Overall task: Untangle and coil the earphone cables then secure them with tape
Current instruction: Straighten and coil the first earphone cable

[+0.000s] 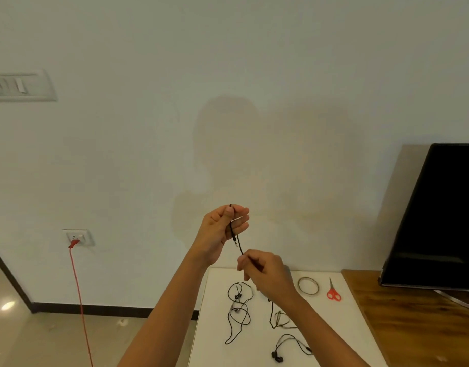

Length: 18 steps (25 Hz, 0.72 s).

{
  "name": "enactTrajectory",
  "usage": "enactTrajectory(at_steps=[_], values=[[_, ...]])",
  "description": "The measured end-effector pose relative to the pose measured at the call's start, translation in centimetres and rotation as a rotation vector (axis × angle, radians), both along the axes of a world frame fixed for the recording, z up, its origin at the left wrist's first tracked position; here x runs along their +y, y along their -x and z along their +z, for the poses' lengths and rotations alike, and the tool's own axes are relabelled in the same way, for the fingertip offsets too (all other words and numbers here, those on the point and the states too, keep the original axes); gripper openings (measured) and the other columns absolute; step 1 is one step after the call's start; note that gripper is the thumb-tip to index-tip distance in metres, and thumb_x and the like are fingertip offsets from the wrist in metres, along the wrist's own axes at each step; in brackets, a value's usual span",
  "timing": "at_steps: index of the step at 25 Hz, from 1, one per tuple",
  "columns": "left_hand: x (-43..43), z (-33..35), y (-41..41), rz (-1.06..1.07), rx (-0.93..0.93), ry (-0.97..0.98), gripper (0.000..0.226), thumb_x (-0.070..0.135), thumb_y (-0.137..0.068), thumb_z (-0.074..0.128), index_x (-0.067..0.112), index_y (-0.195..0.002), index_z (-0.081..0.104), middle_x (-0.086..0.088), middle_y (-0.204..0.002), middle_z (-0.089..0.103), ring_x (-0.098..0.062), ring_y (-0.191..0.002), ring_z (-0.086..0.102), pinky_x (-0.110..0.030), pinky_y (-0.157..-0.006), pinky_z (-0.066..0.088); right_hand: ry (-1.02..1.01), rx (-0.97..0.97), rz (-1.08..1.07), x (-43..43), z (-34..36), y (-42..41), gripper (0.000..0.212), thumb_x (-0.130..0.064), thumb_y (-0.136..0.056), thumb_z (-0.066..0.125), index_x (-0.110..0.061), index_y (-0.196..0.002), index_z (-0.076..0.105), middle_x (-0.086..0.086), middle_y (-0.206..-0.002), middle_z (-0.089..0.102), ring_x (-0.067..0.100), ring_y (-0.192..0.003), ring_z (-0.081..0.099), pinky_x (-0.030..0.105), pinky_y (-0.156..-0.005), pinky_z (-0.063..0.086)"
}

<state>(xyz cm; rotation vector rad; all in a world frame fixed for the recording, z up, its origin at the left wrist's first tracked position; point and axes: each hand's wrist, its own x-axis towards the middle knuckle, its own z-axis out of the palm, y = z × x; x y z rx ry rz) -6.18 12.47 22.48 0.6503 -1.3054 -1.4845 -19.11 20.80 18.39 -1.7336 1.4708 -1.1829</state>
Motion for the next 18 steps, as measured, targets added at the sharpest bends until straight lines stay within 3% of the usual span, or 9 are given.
enactTrajectory(at_steps=[3, 7, 11, 14, 16, 18], values=[[-0.3, -1.1, -0.6, -0.010, -0.145, 0.056, 0.028, 0.021, -0.100, 0.044, 0.008, -0.099, 0.070, -0.013, -0.107, 0.072, -0.027, -0.106, 0.067, -0.036, -0.090, 0.055, 0.109, -0.016, 0.061, 1.0, 2.0, -0.1, 0.024, -0.016, -0.093, 0.056, -0.016, -0.071, 0.066, -0.008, -0.056, 0.058, 0.003, -0.047, 0.048, 0.011, -0.050, 0.037], [0.5, -1.4, -0.9, -0.183, -0.275, 0.046, 0.030, 0.021, -0.099, 0.047, 0.005, -0.097, 0.072, -0.019, -0.095, 0.069, -0.027, -0.091, 0.067, -0.034, -0.086, 0.053, 0.246, 0.002, 0.055, -0.2, 5.4, 1.1, 0.025, -0.016, -0.093, 0.057, -0.015, -0.068, 0.062, 0.001, -0.055, 0.051, 0.004, -0.046, 0.039, 0.014, -0.048, 0.033], [2.1, -0.5, -0.2, -0.337, -0.192, -0.044, 0.037, 0.016, -0.102, 0.037, 0.006, -0.093, 0.072, -0.017, -0.101, 0.072, -0.031, -0.103, 0.067, -0.042, -0.098, 0.050, 0.240, 0.068, -0.031, -3.7, 8.1, 2.9, 0.020, -0.026, -0.091, 0.059, -0.013, -0.078, 0.067, 0.005, -0.068, 0.065, 0.012, -0.056, 0.050, 0.024, -0.058, 0.044], [2.6, 0.6, 0.0, -0.356, -0.085, -0.082, 0.034, 0.016, -0.100, 0.038, 0.007, -0.088, 0.069, -0.016, -0.102, 0.072, -0.033, -0.101, 0.068, -0.042, -0.093, 0.054, 0.135, -0.005, -0.010, -6.1, 7.2, 4.0, 0.020, -0.036, -0.087, 0.064, -0.018, -0.081, 0.070, -0.001, -0.068, 0.065, 0.006, -0.061, 0.055, 0.023, -0.065, 0.046], [2.4, 1.2, 0.1, -0.315, -0.002, -0.090, 0.032, 0.016, -0.100, 0.039, 0.004, -0.087, 0.065, -0.017, -0.104, 0.071, -0.034, -0.101, 0.068, -0.043, -0.092, 0.054, 0.044, -0.189, 0.018, -6.5, 5.5, 4.2, 0.016, -0.027, -0.090, 0.061, -0.016, -0.084, 0.071, -0.003, -0.065, 0.065, 0.002, -0.059, 0.056, 0.019, -0.061, 0.046], [1.9, 1.5, 0.3, -0.263, 0.055, -0.084, 0.031, 0.017, -0.100, 0.040, 0.004, -0.085, 0.063, -0.018, -0.111, 0.069, -0.034, -0.104, 0.067, -0.044, -0.094, 0.053, -0.049, -0.274, -0.002, -6.0, 3.3, 3.7, 0.020, -0.011, -0.093, 0.053, -0.012, -0.083, 0.070, -0.007, -0.058, 0.057, 0.001, -0.047, 0.046, 0.017, -0.051, 0.037]])
